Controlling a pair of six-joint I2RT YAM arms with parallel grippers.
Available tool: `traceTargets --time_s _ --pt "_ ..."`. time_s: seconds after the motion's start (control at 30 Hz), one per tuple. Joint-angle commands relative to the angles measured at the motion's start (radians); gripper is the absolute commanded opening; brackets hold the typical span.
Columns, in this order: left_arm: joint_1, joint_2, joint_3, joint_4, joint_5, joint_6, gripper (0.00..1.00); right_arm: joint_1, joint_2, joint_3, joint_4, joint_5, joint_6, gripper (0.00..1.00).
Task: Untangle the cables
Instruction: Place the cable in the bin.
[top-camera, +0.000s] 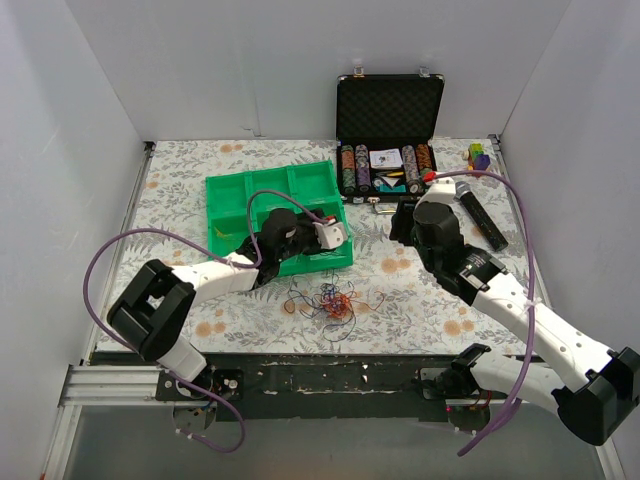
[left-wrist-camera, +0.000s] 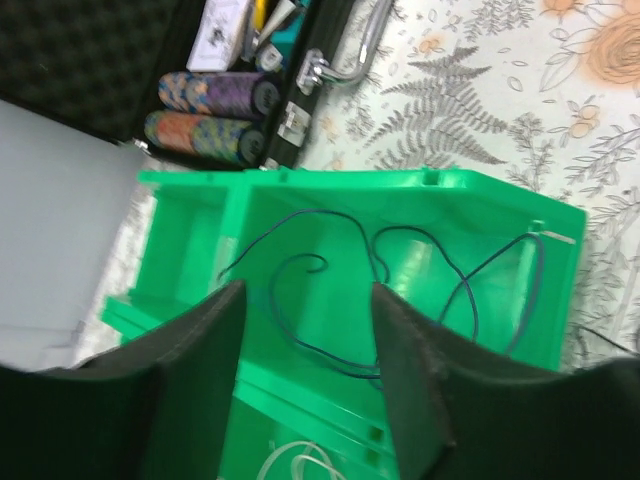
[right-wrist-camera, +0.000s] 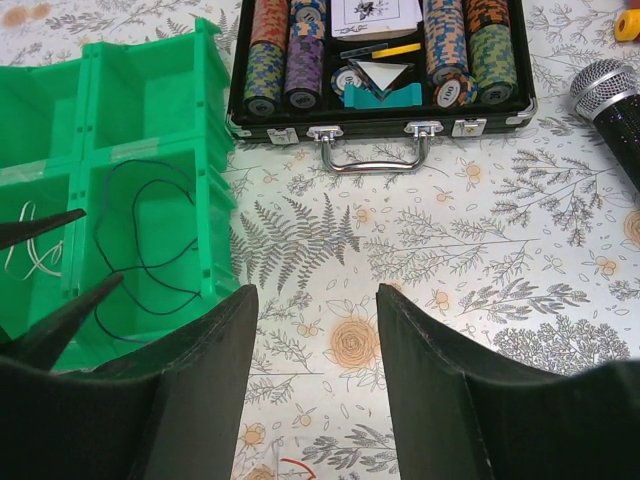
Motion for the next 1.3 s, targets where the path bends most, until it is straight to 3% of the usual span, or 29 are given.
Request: traceTargets --time_s 0.0,0.03,0.13,0.43,0.53,0.67,0.9,1.03,1.17,1.23,1.27 --pt "-0.002 -0.034 0.061 -0.11 -0.003 -0.086 0.61 -0.008 -0.009 -0.014 0.042 -0.02 0.024 0.58" --pt "-0.002 -0.034 0.072 -0.117 -0.012 -0.106 0.69 -0.008 -0.007 -0.014 0.044 -0.023 0.024 0.58" --pt "-0.002 -0.043 0.104 -0.134 -0.032 -0.158 0.78 -0.008 -0.007 -0.015 0.047 -0.031 0.024 0.58" --pt "0.011 -0.156 0.145 -0.127 -0.037 -0.241 0.84 -0.008 -0.009 -0.038 0.056 -0.074 0.031 0.54" --pt "0.028 -0.231 0.129 -0.295 0.191 -0.139 0.81 -0.008 -0.018 -0.052 0.059 -0.078 0.034 0.48" --pt "0.031 -0.293 0.104 -0.616 0.46 0.11 0.83 -0.008 -0.029 -0.061 0.056 -0.078 0.034 0.38" --pt "0.007 -0.184 0.116 -0.699 0.461 0.214 0.89 -0.008 -0.073 -0.079 0.038 -0.092 0.05 0.34" --pt "0.007 -0.054 0.19 -0.722 0.441 0.271 0.85 -0.008 -0.098 -0.09 0.036 -0.1 0.054 0.32" --pt "0.007 0.02 0.221 -0.635 0.398 0.254 0.75 -0.008 -0.125 -0.093 0.025 -0.094 0.056 0.28" --pt "0.007 0.04 0.222 -0.595 0.384 0.248 0.67 -0.008 -0.15 -0.104 0.025 -0.101 0.065 0.25" --pt "0.007 0.044 0.225 -0.578 0.379 0.248 0.58 -0.008 -0.159 -0.113 0.027 -0.108 0.07 0.23"
